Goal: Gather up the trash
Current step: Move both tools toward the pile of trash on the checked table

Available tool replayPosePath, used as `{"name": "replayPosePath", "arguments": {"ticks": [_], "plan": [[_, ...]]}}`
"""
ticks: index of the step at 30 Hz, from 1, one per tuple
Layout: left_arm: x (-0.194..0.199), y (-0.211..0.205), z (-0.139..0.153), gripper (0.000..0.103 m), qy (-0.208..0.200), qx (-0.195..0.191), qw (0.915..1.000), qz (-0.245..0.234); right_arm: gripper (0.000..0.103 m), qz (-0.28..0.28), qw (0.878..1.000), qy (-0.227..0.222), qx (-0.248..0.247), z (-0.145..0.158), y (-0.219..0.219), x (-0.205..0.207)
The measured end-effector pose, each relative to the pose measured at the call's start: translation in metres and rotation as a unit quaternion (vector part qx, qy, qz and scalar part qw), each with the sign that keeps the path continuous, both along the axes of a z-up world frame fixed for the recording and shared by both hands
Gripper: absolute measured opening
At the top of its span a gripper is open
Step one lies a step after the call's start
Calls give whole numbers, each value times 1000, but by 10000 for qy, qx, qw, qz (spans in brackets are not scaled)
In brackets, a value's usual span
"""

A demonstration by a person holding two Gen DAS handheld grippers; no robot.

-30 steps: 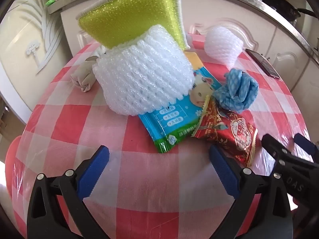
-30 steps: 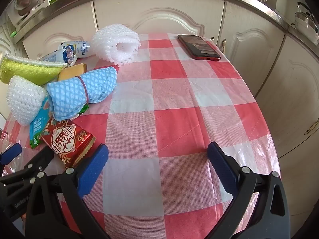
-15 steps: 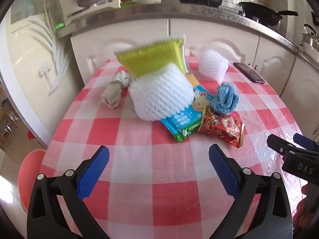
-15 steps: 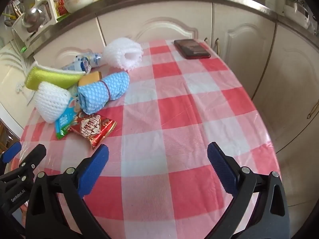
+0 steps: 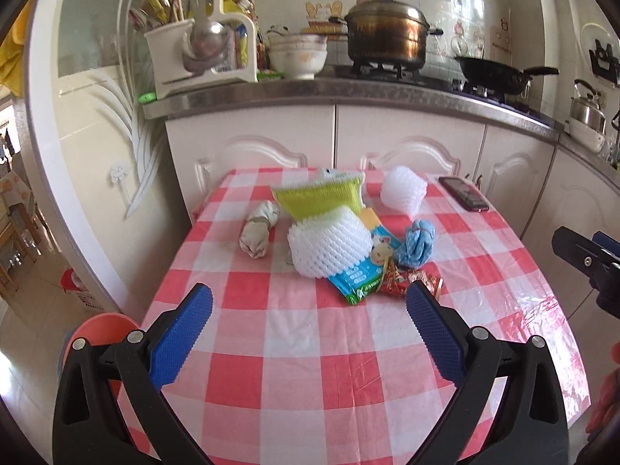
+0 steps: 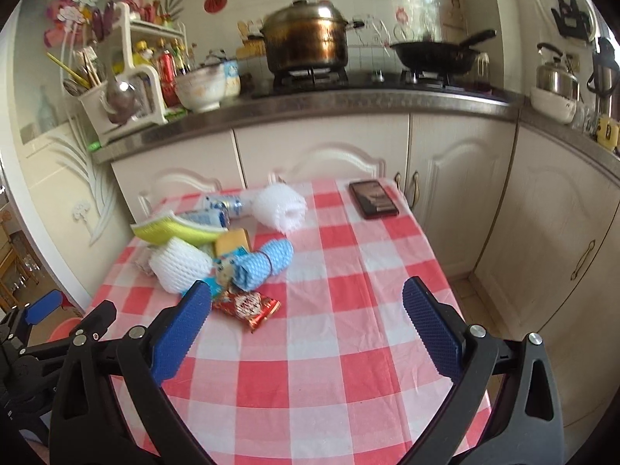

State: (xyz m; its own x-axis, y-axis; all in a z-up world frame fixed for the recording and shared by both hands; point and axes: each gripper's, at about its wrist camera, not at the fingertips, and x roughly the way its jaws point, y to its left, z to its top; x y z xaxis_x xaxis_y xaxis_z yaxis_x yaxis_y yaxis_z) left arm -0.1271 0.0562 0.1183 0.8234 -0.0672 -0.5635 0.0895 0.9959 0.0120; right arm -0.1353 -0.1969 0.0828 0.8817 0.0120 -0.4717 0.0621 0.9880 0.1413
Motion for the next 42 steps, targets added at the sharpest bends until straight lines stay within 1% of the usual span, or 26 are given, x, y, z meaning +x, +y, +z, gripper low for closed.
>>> {"name": "replayPosePath", "arguments": {"ticks": [6,11,14,18,22,26,29,35,37,42], "plan": [[-24,11,26,98,-469,-105,9988,4,99,-81,9995,-280,-86,22,5,-22],[-45,20,42,98,-894,-174,9958,-11,99,-200,9984,-535,-56,35,9,-39],[-51,25,50,98,-1006,-182,9948,11,99,-254,9972,-689,-106,45,12,-48],[-60,36,59,98,-1137,-283,9931,58,99,-280,9952,-894,-276,57,19,-61],[-64,45,64,98,-1197,-365,9921,95,99,-291,9933,-1050,-381,66,26,-71],[-65,55,69,98,-1231,-558,9907,154,99,-296,9915,-1166,-503,72,33,-77],[-63,60,69,98,-1178,-673,9906,151,99,-248,9915,-1163,-530,75,37,-77],[-60,66,66,98,-1171,-673,9905,243,99,-286,9916,-1160,-499,74,35,-77],[-57,61,64,98,-1121,-698,9910,240,99,-301,9919,-1136,-488,72,34,-75],[-51,60,53,98,-982,-729,9923,196,99,-328,9935,-956,-524,62,32,-62]]}}
